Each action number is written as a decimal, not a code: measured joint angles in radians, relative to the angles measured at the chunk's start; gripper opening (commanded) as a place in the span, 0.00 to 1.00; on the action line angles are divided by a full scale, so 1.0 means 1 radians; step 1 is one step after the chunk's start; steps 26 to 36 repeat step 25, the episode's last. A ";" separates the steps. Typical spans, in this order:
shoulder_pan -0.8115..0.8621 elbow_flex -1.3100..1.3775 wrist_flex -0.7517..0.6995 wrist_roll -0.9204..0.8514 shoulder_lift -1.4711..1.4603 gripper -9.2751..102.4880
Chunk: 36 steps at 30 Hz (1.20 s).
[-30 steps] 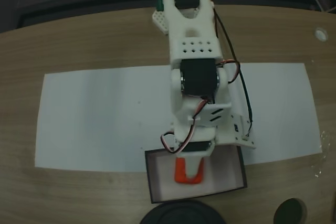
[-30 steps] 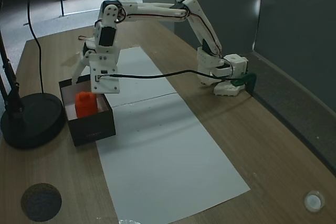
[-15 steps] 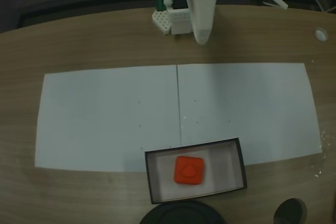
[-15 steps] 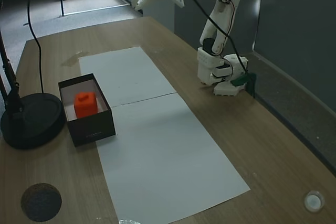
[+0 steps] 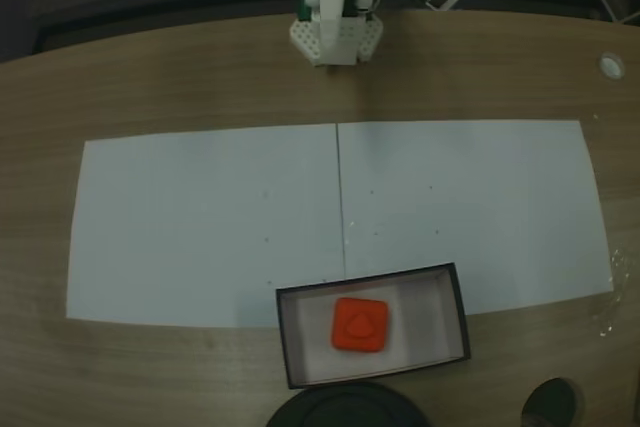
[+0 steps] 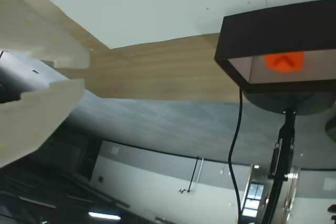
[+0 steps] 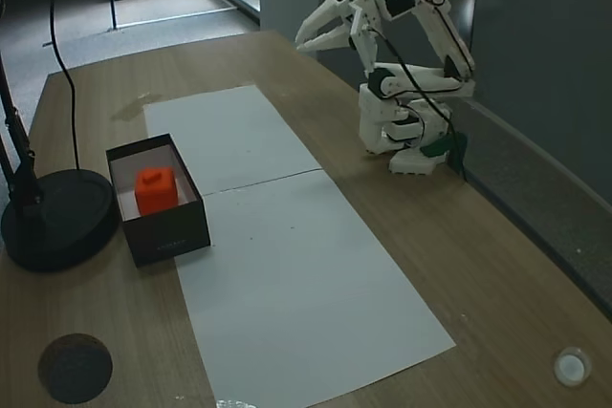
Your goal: Grab a orange square and put it in the box.
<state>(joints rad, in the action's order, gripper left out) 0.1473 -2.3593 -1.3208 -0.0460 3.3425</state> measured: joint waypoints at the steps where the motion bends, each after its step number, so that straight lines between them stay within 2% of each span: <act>1: 0.003 -0.057 0.031 0.000 0.057 0.08; 13: 0.000 -0.621 0.259 0.012 0.104 0.08; 17: 0.003 -0.719 0.241 0.012 0.104 0.08; 22: -0.048 -0.707 0.048 0.012 0.104 0.08; 36: -0.048 -0.698 0.041 0.012 0.104 0.08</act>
